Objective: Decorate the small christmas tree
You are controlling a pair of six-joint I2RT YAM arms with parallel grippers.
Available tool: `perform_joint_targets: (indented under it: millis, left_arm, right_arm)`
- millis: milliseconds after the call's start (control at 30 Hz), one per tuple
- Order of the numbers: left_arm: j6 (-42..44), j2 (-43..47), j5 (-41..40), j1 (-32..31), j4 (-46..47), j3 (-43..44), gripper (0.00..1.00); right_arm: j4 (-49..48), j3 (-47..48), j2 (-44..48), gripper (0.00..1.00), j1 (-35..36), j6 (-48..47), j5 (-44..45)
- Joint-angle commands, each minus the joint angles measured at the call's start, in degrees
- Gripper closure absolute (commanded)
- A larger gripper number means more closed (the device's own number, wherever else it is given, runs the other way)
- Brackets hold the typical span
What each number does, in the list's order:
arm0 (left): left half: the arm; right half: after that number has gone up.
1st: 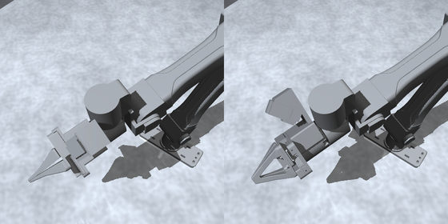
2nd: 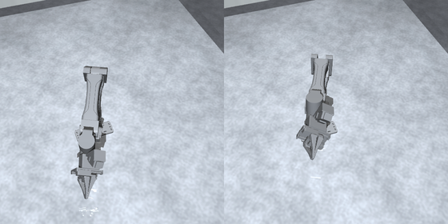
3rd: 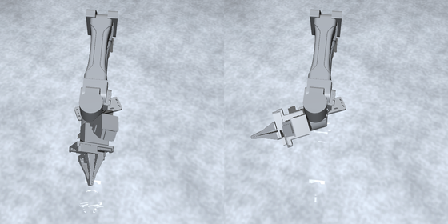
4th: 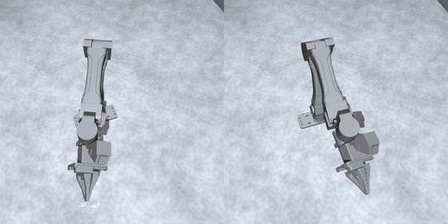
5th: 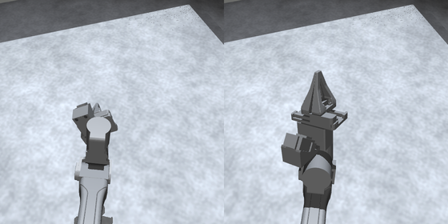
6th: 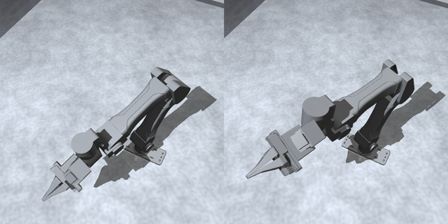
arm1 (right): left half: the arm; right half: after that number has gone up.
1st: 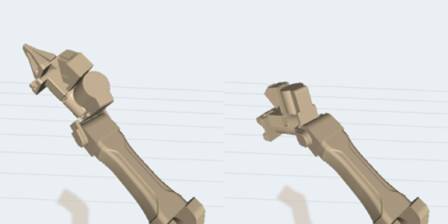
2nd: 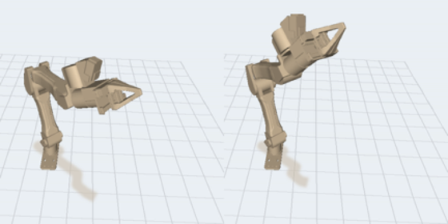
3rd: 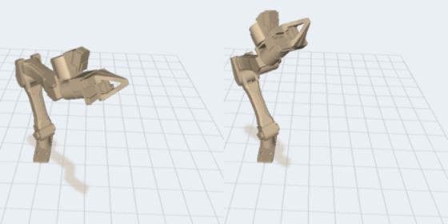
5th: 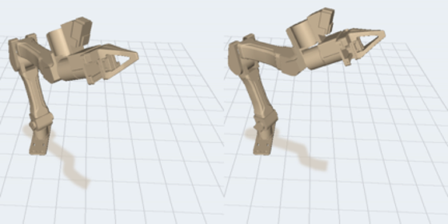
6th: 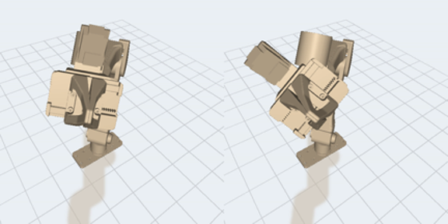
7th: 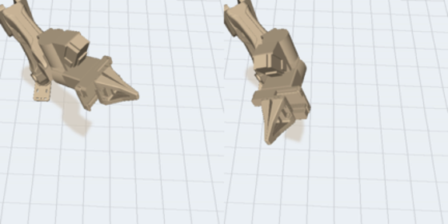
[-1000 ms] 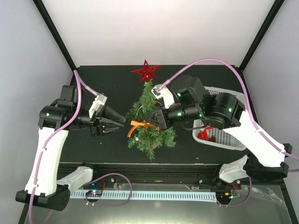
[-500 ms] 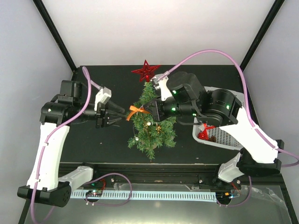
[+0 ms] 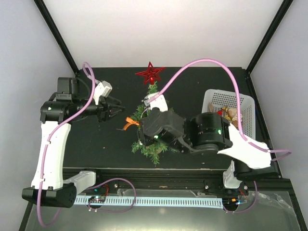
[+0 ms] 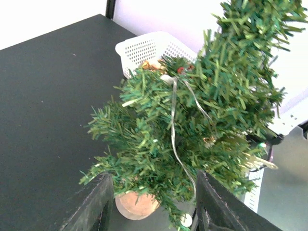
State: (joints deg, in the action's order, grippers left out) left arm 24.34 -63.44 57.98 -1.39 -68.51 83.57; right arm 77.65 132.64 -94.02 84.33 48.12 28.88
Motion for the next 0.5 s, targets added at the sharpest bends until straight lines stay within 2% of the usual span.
perform_joint_targets:
  millis: [0,133,333,467]
  left_arm:
    - [-5.0,-1.2,-0.3,0.4,7.0,2.7,0.52]
    - [-7.3,-0.5,0.6,0.5,9.8,3.1,0.52]
    - [-9.5,2.4,2.3,0.6,13.0,0.3,0.51]
    - [-8.1,2.5,3.5,0.6,11.5,-0.5,0.52]
  right_arm:
    - [3.6,6.6,-4.5,0.99,4.4,9.6,17.0]
    - [0.3,5.4,-6.2,0.99,4.6,14.8,23.0]
    - [9.1,4.4,-8.0,0.99,4.2,32.1,28.3]
    - [8.3,1.1,-7.7,0.99,4.0,35.7,28.7]
